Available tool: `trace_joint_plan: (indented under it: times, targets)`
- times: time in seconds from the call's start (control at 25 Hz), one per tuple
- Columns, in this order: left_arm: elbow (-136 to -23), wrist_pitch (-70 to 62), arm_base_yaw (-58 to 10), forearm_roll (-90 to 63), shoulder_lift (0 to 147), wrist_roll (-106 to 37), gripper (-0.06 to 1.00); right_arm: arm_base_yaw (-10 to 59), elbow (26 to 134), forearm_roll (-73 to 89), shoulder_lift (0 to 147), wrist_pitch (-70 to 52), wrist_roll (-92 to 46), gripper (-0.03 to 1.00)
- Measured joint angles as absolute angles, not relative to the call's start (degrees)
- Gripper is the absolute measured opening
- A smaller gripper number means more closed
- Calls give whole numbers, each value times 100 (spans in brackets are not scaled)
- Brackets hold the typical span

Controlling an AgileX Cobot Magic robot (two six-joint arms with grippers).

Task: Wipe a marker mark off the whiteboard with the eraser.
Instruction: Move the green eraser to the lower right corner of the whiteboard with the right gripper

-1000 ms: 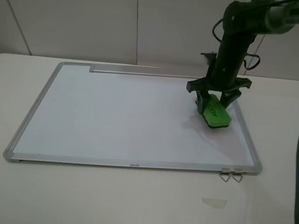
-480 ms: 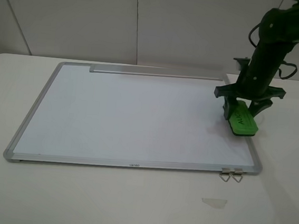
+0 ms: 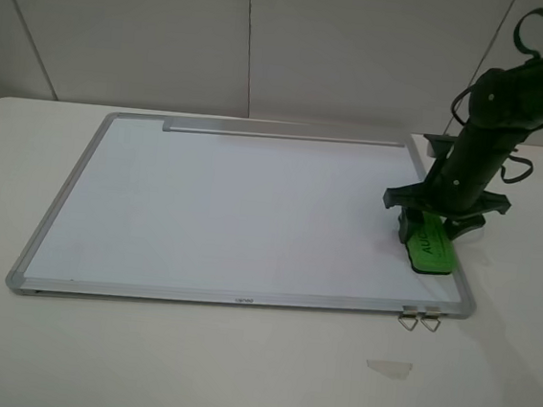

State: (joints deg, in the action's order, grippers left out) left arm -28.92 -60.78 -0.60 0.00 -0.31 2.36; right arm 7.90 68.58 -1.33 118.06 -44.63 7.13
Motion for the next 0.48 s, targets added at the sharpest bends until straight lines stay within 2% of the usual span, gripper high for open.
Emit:
trace_joint_plan:
  times: [0.36, 0.48]
  targets:
    - [-2892, -6078, -60, 0, -32, 236, 69, 790, 6818, -134, 11786, -4433, 884, 59]
    - [-2892, -6078, -60, 0, -32, 236, 69, 808, 6814, 0, 11756, -4500, 815, 74]
